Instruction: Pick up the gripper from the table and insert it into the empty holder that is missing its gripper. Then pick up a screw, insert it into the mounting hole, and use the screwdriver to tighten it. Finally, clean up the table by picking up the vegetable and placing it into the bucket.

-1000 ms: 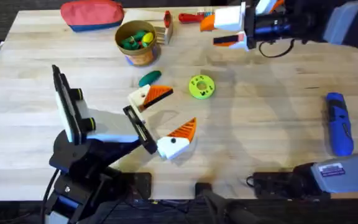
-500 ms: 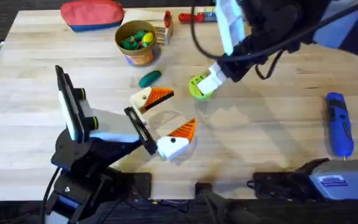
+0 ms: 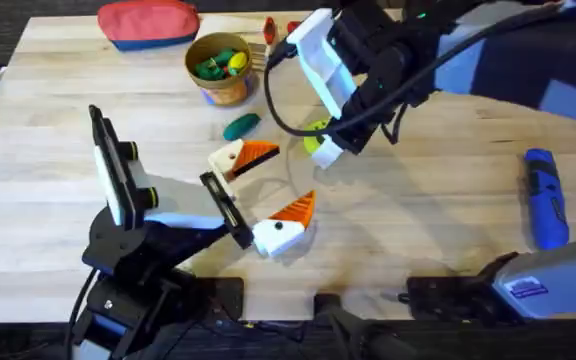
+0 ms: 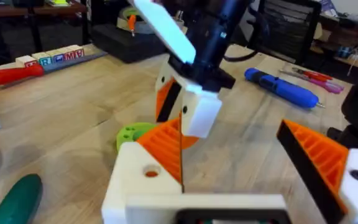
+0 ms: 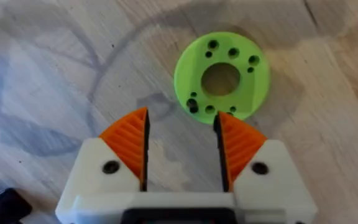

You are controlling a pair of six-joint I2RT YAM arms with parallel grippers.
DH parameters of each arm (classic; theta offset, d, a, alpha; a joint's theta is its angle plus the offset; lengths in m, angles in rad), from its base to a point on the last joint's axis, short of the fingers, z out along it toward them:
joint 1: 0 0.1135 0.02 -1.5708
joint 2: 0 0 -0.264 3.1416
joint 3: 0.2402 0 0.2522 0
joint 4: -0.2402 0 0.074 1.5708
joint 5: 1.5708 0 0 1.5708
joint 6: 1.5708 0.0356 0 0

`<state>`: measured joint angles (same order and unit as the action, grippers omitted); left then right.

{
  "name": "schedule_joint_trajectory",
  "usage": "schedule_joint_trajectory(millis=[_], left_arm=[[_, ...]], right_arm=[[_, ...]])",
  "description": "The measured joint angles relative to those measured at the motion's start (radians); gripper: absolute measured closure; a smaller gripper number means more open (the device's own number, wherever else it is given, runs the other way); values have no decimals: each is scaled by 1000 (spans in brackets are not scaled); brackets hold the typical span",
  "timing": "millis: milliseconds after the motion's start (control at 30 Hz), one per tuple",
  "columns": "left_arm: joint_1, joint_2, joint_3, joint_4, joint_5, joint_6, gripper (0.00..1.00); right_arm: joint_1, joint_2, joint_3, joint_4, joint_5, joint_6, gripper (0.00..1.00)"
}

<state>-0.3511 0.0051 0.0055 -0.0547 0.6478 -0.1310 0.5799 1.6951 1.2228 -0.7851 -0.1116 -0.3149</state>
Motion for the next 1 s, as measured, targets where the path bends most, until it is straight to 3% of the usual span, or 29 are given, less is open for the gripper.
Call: schedule_joint_trajectory(millis=[67,200,267,467,700,1000], left_arm=[[0,0,0,0,0,0,43],[0,0,0,0,0,0,43],[0,0,0,0,0,0,42],[0,0,0,0,0,0,40],[0,0,0,0,0,0,39],[0,0,0,0,0,0,39]], right_arm=[[12,32,0,16,3,0,514],[12,32,0,28,4,0,576],[12,48,0,30,7,0,705],[11,75,0,33,12,0,774],[11,75,0,36,15,0,983],[11,75,15,5,52,0,997]])
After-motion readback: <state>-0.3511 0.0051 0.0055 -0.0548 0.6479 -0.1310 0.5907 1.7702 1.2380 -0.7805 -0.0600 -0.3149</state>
